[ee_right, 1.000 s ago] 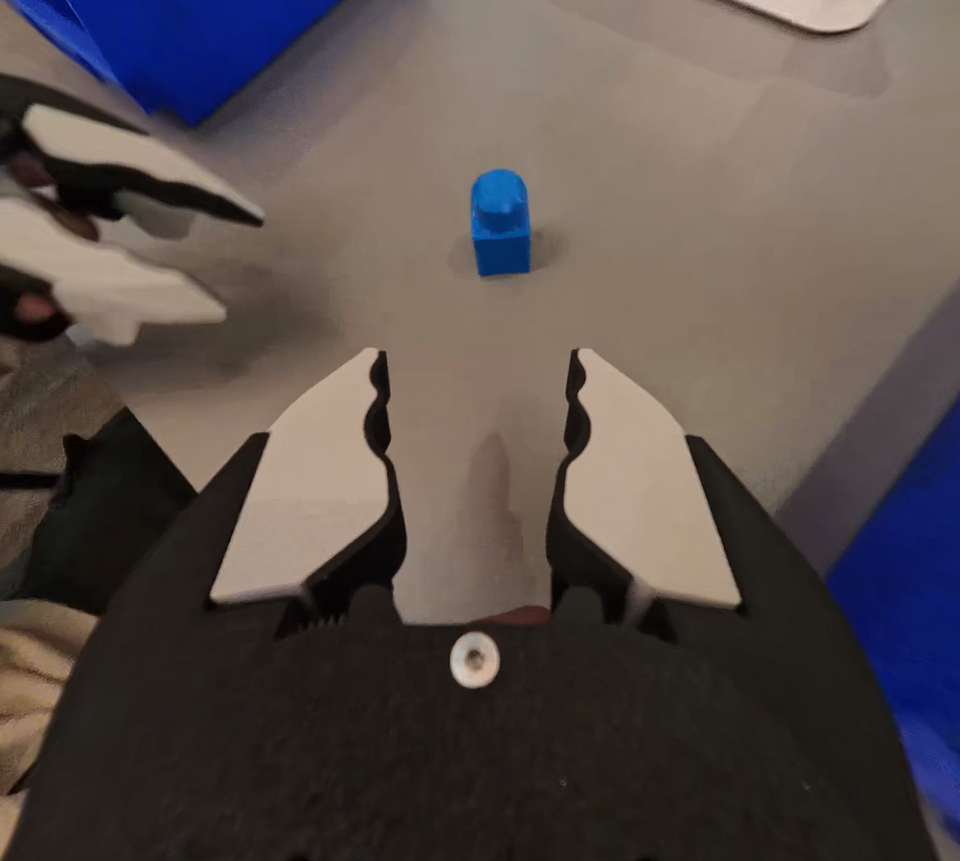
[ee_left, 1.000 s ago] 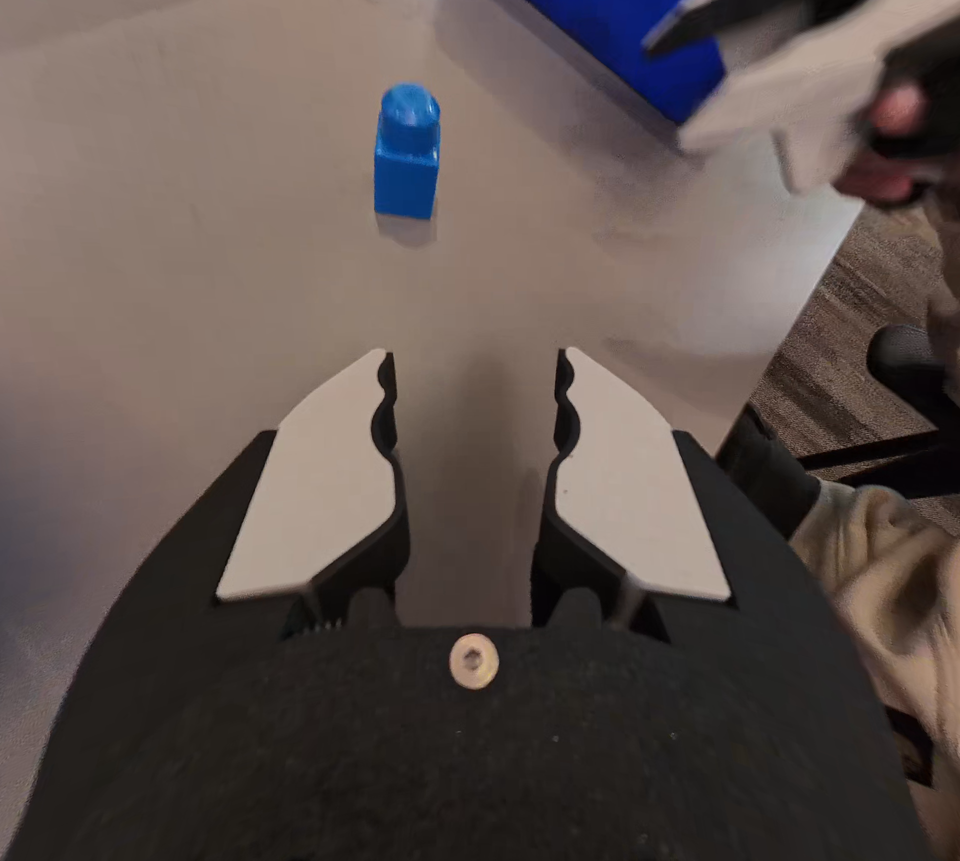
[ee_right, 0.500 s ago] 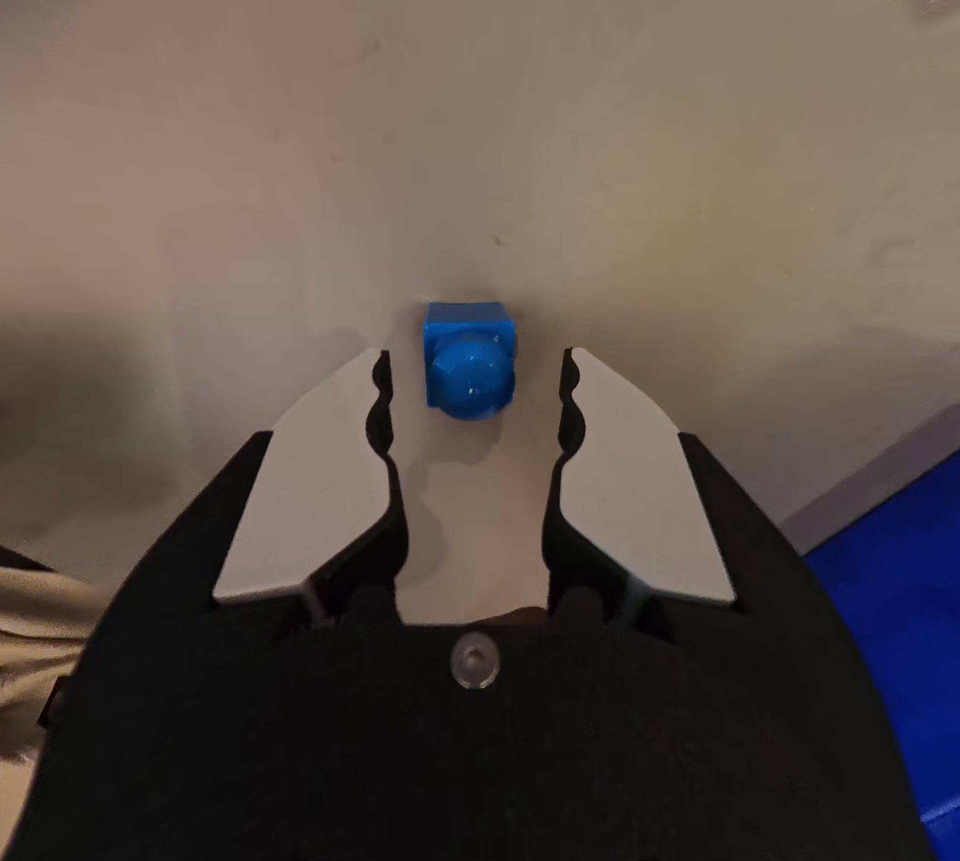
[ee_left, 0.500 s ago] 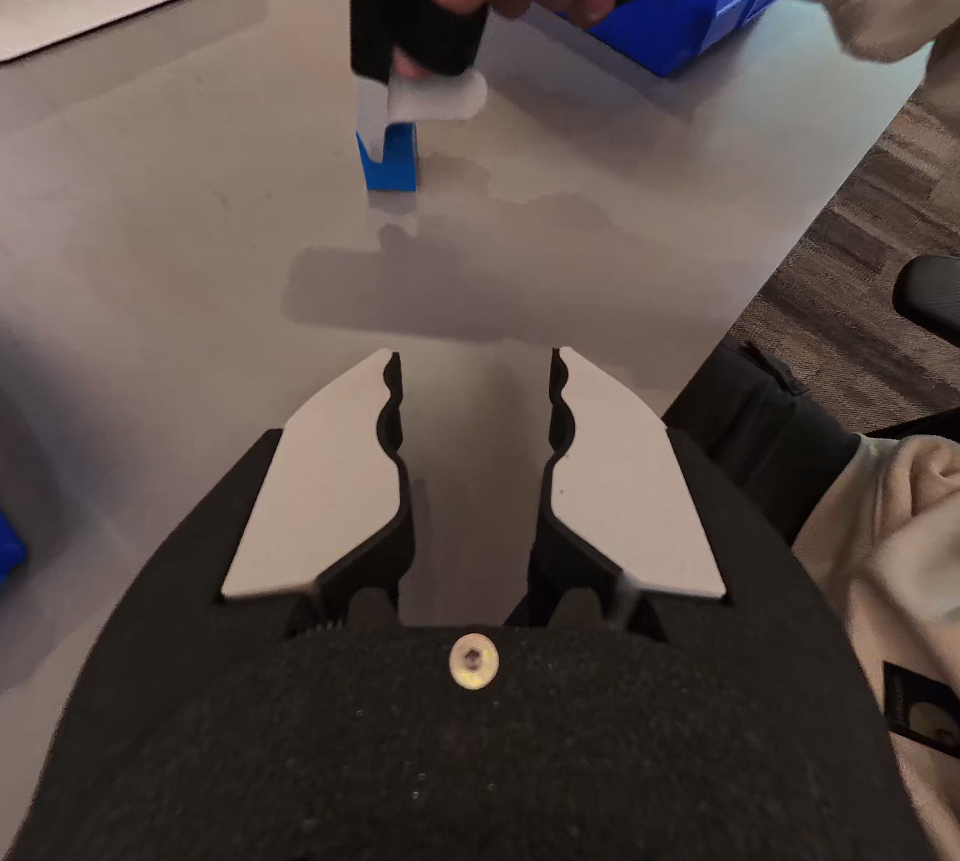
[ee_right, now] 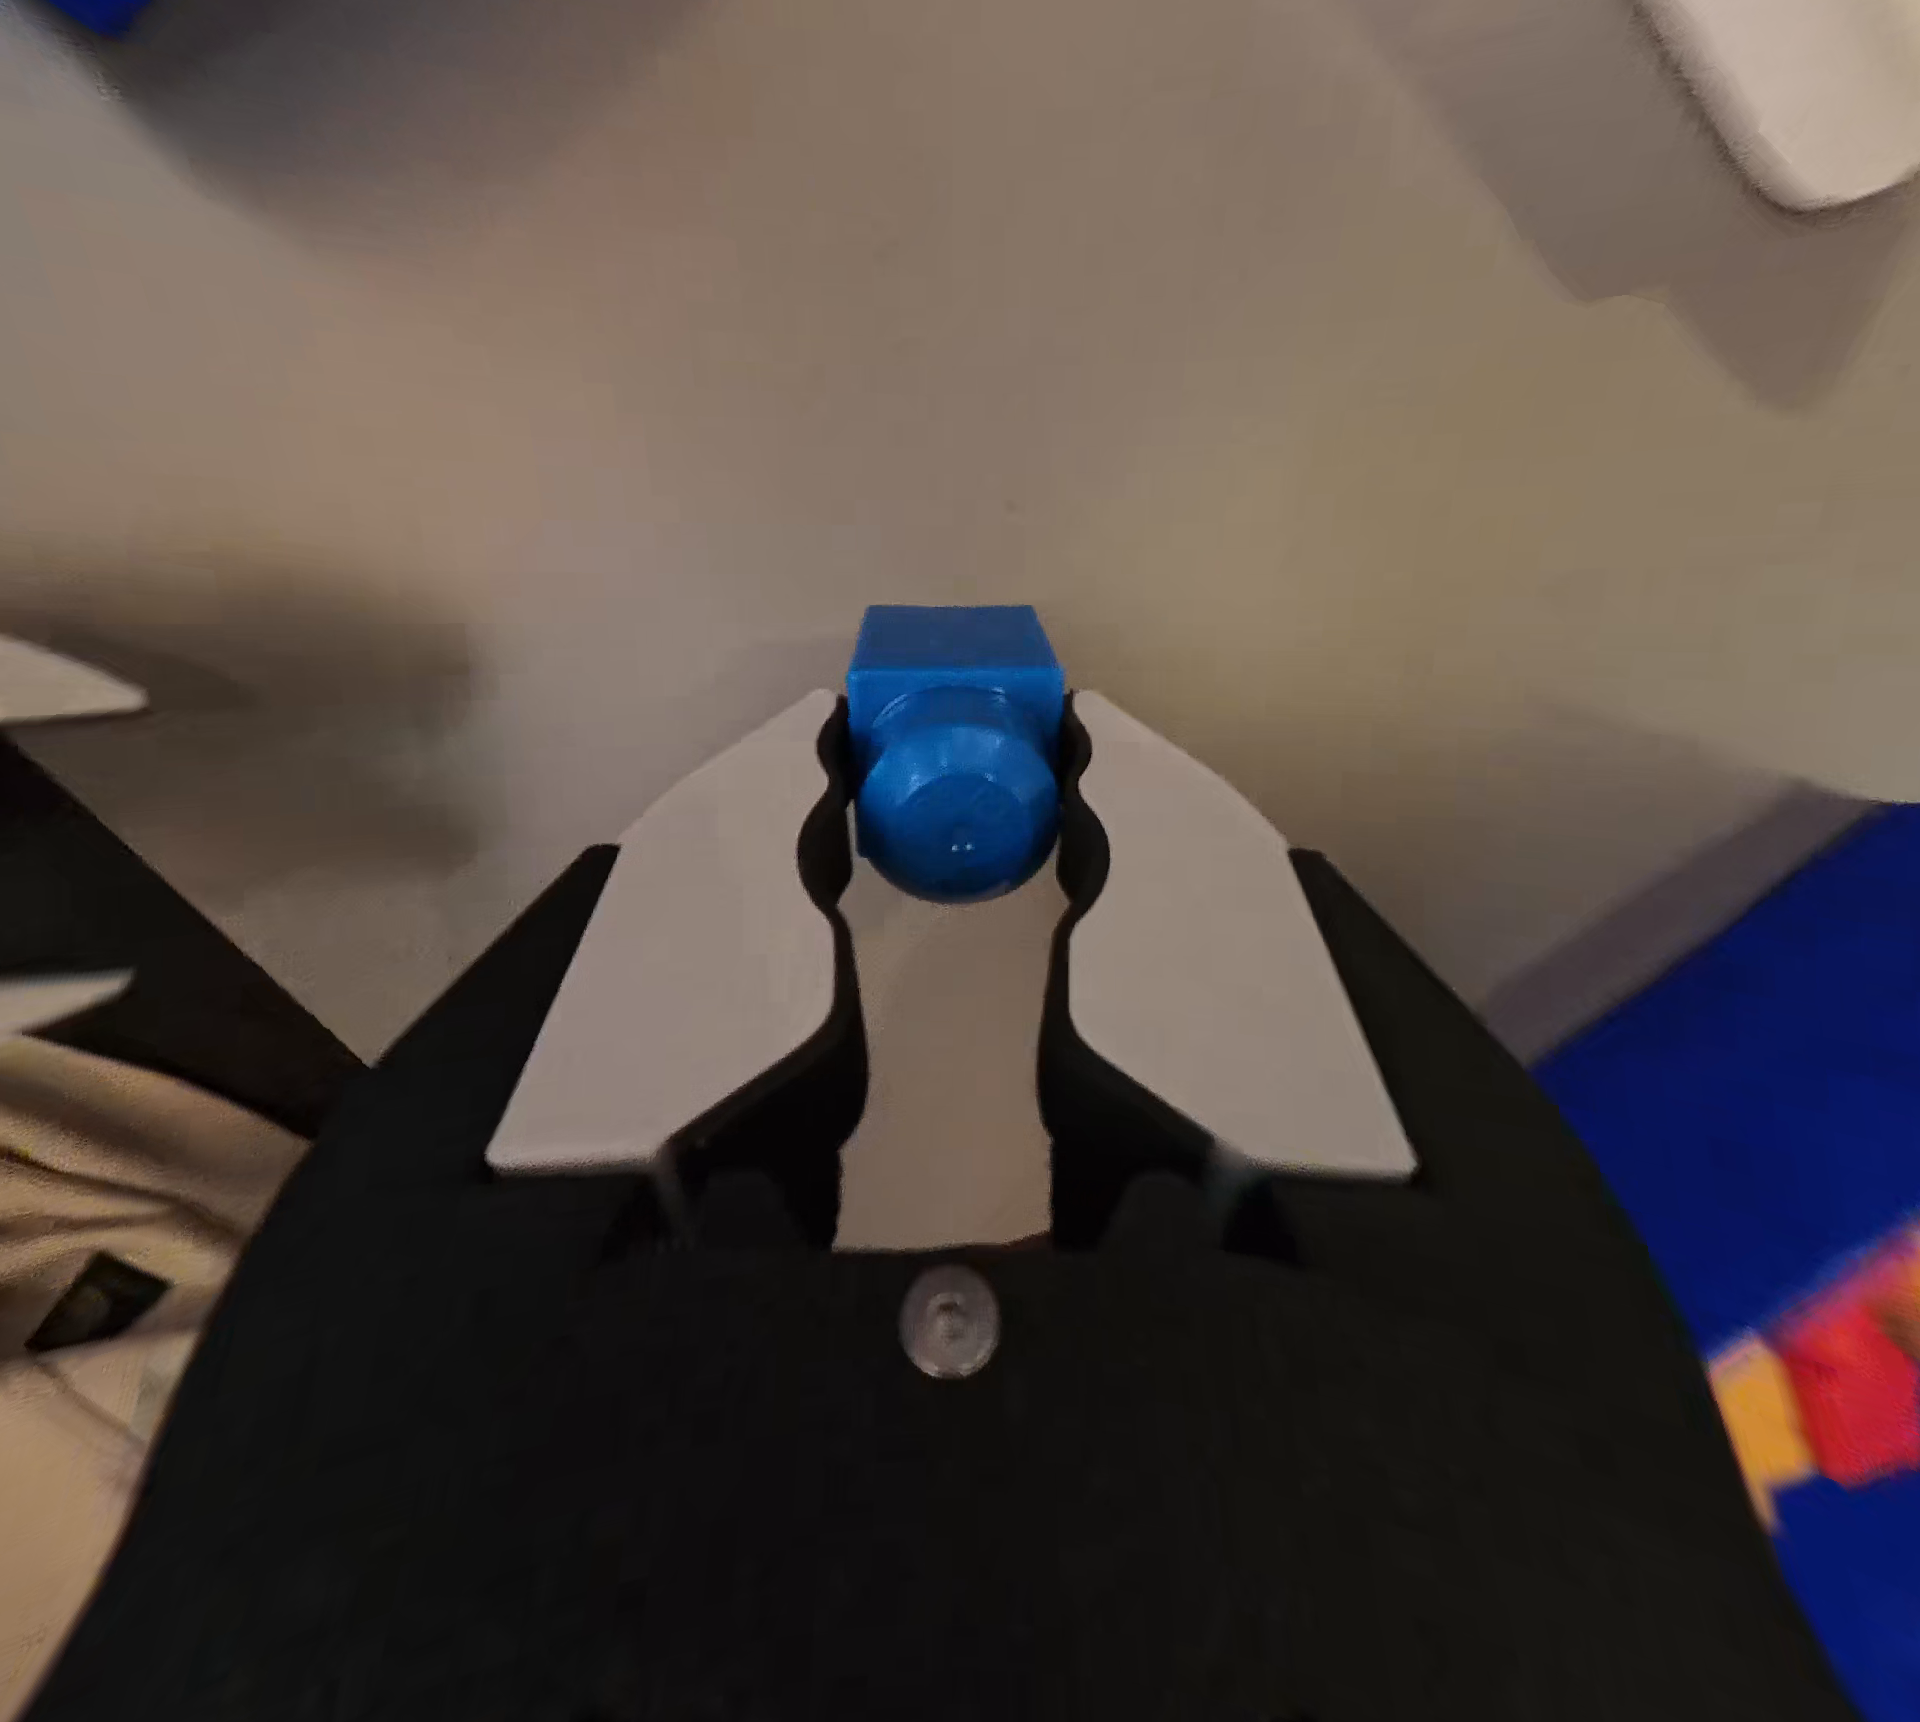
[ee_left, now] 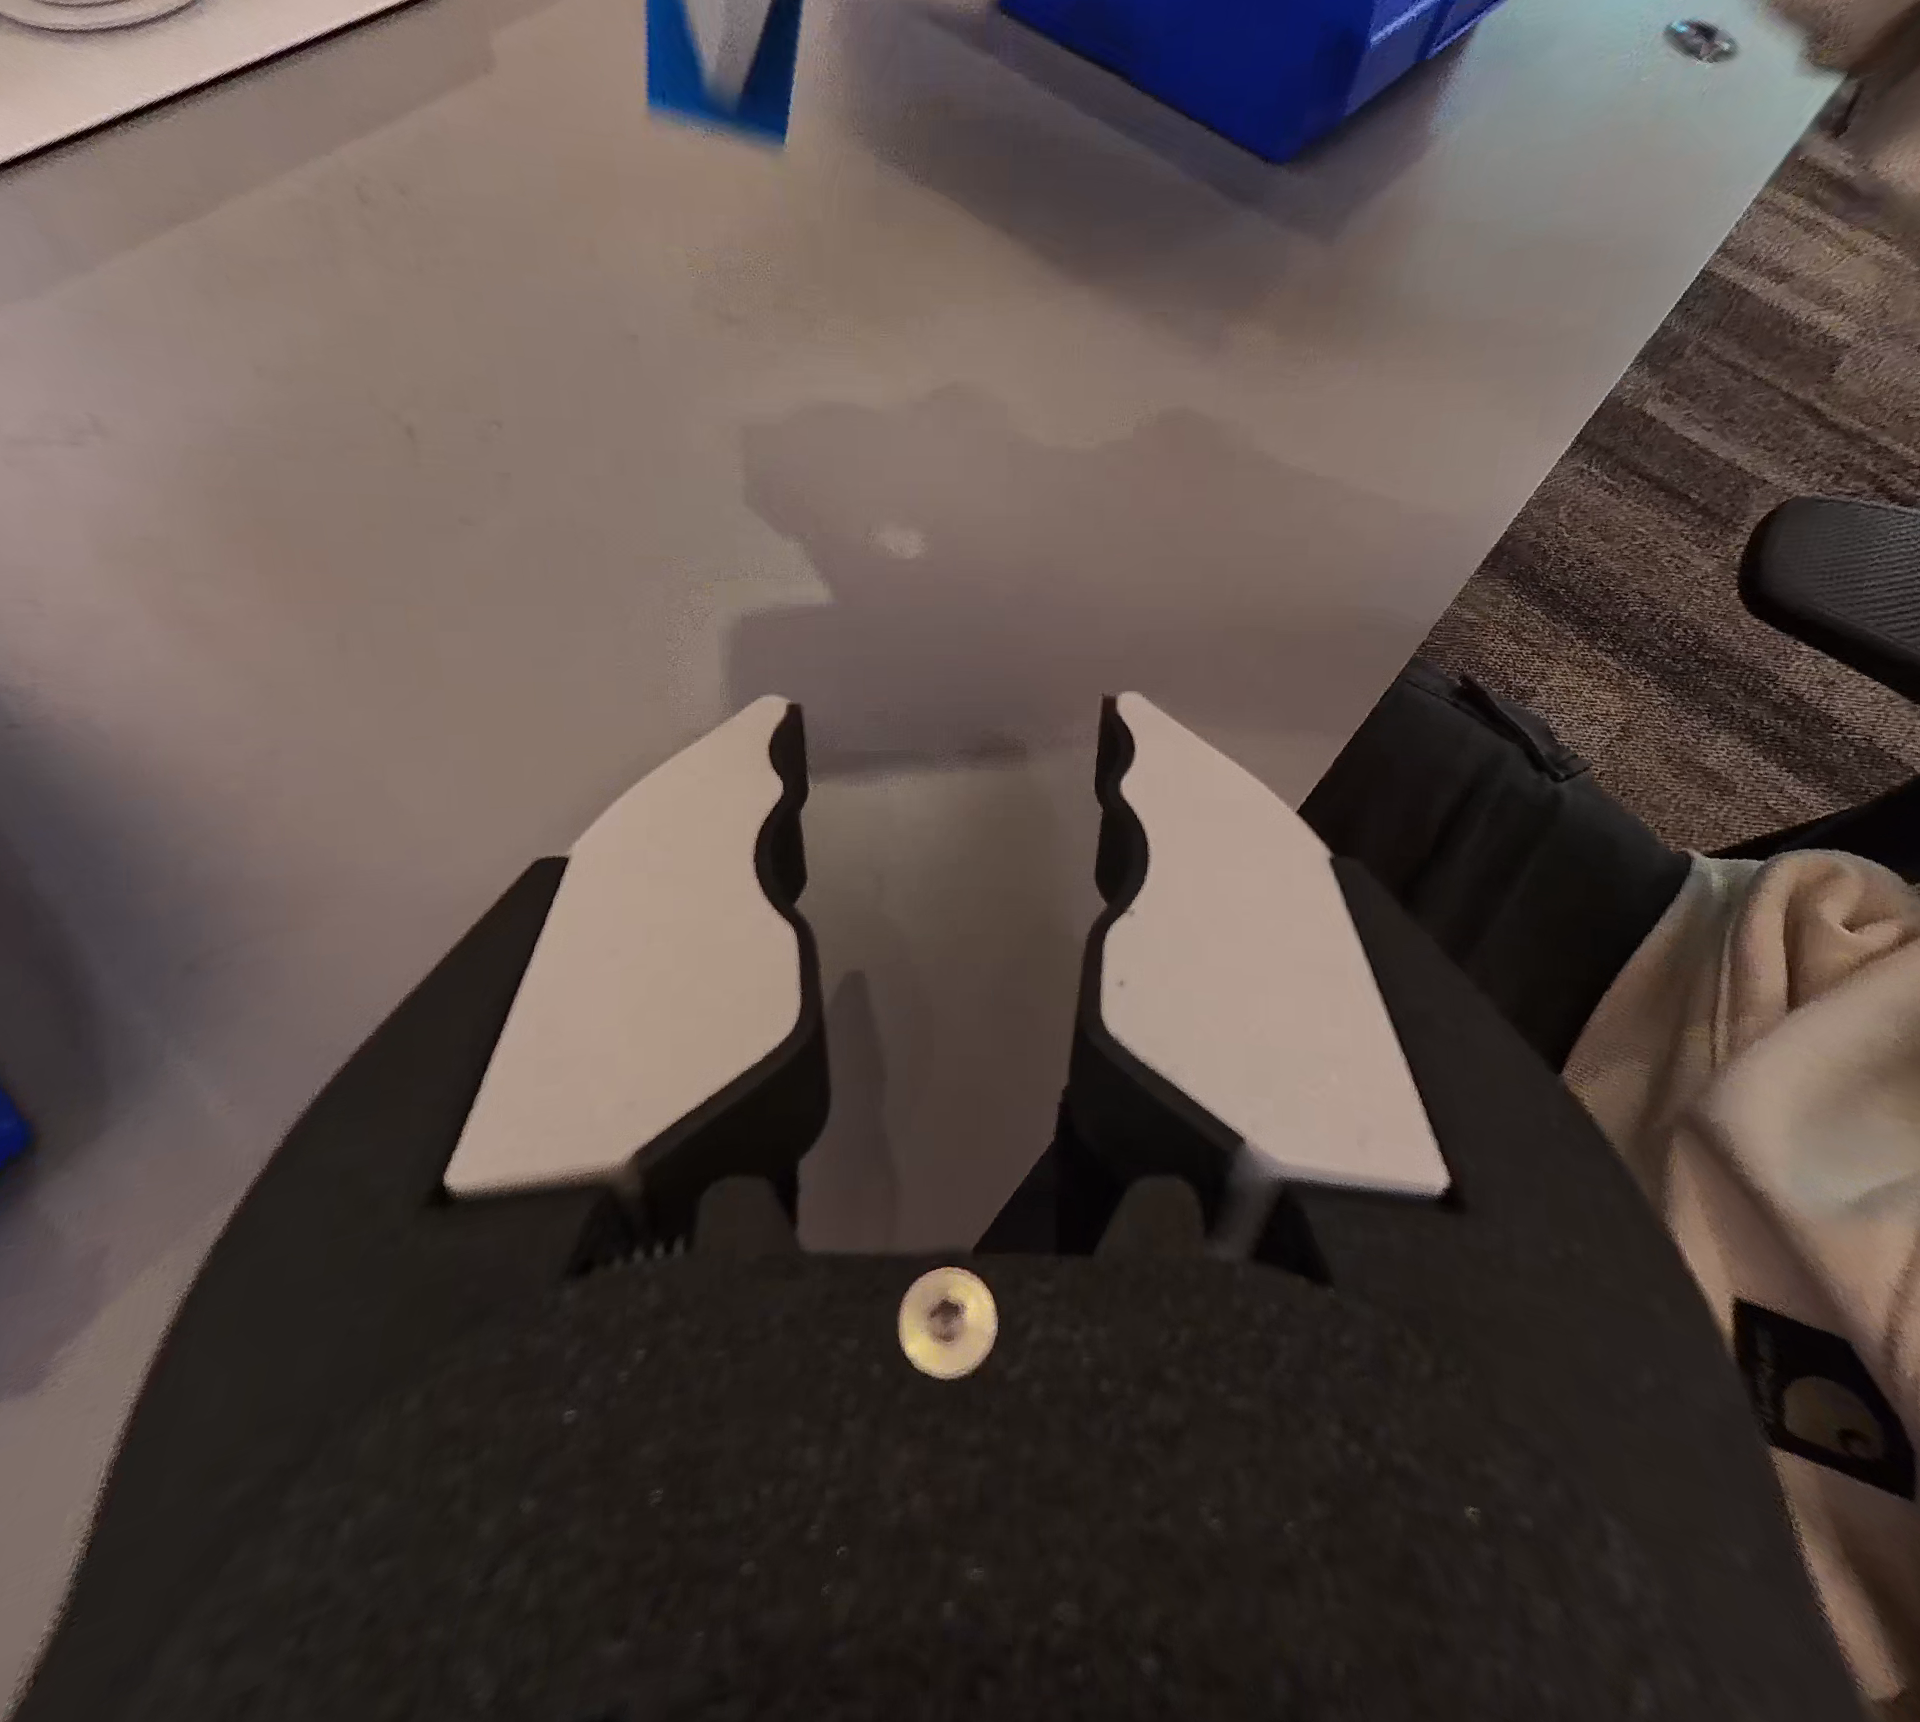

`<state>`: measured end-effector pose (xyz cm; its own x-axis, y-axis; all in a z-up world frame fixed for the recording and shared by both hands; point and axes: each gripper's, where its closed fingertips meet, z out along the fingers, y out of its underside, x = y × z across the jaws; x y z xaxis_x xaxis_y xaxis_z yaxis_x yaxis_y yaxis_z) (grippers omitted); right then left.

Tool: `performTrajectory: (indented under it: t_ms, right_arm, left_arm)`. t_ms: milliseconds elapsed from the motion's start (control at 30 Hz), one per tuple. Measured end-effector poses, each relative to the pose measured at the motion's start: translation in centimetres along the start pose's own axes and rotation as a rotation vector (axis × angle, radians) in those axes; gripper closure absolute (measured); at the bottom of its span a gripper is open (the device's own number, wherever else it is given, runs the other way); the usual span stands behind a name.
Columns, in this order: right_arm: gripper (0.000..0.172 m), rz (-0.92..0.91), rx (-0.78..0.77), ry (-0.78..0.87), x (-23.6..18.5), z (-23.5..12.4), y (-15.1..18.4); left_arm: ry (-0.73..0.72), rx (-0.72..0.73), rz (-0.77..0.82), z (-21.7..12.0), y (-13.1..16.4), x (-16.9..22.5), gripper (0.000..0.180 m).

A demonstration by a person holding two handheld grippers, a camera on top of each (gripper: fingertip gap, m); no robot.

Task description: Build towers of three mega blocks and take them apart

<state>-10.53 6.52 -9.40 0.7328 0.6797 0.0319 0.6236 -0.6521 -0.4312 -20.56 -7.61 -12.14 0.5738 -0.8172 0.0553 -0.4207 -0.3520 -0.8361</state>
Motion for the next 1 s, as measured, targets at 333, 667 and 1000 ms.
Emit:
performTrajectory:
  t_ms: [333, 667, 1000]
  right_arm:
    - [0.136, 0.155, 0.143, 0.316, 14.6, -16.8, 9.8]
    - [0.135, 0.333, -0.290, 0.147, 19.5, -9.4, 25.5]
    - [0.135, 0.300, -0.530, 0.211, 22.2, -4.6, 30.7]
  left_arm:
    - [0.019, -0.001, 0.033, 0.3, -0.3, 0.9, 0.127]
    - [0.040, -0.045, 0.060, 1.1, 0.2, 2.0, 0.126]
    - [0.050, -0.056, 0.044, 1.3, 0.6, 1.8, 0.126]
